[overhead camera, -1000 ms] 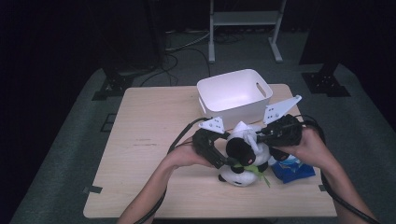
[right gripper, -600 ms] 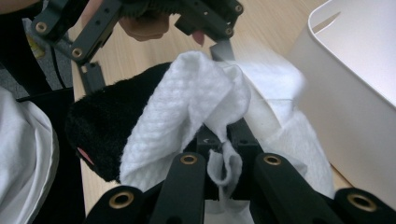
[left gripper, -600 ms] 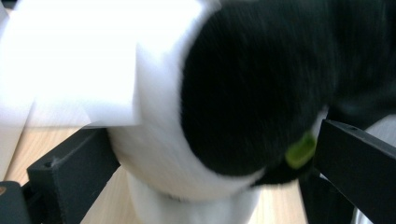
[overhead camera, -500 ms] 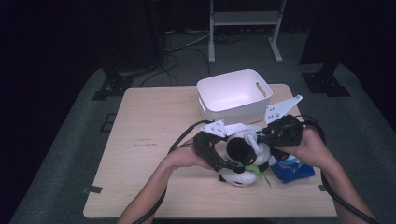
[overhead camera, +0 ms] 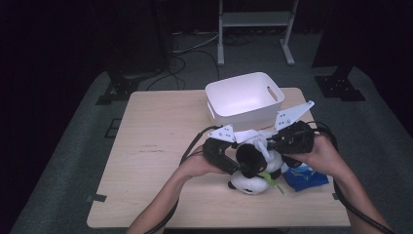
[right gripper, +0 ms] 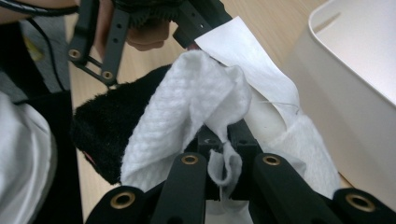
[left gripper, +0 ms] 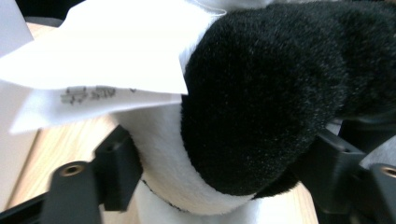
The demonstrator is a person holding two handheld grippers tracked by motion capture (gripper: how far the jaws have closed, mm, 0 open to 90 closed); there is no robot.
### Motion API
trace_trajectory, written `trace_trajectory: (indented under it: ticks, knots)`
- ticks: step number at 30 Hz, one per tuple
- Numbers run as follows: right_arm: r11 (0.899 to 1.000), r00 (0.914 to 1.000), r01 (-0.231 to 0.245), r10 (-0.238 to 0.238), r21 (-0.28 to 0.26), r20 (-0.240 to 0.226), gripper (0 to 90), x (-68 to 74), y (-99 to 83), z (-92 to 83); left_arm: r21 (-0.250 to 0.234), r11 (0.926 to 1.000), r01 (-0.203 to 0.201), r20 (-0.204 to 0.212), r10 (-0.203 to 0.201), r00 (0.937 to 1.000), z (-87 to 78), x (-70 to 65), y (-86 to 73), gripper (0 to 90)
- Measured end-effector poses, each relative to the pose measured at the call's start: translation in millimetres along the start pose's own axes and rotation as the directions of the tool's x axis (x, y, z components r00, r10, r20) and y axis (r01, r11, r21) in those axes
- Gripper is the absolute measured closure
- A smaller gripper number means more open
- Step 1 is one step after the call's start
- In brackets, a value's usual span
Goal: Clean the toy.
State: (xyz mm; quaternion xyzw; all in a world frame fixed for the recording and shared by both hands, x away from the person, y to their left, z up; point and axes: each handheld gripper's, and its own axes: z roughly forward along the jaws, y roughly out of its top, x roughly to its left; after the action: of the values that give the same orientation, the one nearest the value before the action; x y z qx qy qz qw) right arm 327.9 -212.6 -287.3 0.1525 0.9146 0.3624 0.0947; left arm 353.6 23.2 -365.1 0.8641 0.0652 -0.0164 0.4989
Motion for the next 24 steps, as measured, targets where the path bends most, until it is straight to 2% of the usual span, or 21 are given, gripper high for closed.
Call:
trace_trajectory:
  ticks: [4,7,13,15,16,17,21,24]
  knots:
    - [0.999,0.9998,0.007,-0.008,-0.033,-0.017,85.8,2.1,4.3,1.1,0.025,0.9997,0.008,-0.005,-0.008,1.0000,-9.9,-2.7,3.1,29.5]
    - [0.999,0.9994,0.009,-0.011,-0.049,-0.034,85.8,3.8,8.8,3.3,0.040,0.9992,0.000,-0.010,0.000,0.9999,-16.9,-4.0,3.2,30.5]
    - [0.995,0.9972,0.030,-0.036,-0.094,-0.065,85.8,12.1,25.1,14.3,0.096,0.9951,-0.021,-0.048,0.025,0.9985,-48.3,-8.6,2.3,31.0]
    - [0.994,0.9960,0.036,-0.045,-0.103,-0.077,85.8,15.0,31.0,19.3,0.128,0.9914,-0.028,-0.053,0.035,0.9980,-60.2,-10.0,2.0,31.2]
    - [0.993,0.9951,0.038,-0.048,-0.109,-0.087,85.8,16.1,34.0,22.2,0.128,0.9914,-0.028,-0.053,0.035,0.9980,-60.2,-10.0,2.0,31.2]
    - [0.993,0.9945,0.041,-0.051,-0.112,-0.091,85.8,17.9,36.9,25.1,0.148,0.9887,-0.028,-0.061,0.037,0.9975,-70.3,-11.4,0.9,31.2]
    - [0.994,0.9933,0.062,-0.070,-0.091,-0.091,85.7,22.6,44.9,34.8,0.182,0.9831,-0.020,-0.067,0.033,0.9972,-77.1,-10.8,-3.3,31.2]
    - [0.995,0.9942,0.090,-0.093,-0.051,-0.054,85.5,25.7,50.9,33.6,0.170,0.9855,-0.010,-0.068,0.022,0.9975,-73.4,-9.7,-3.4,31.0]
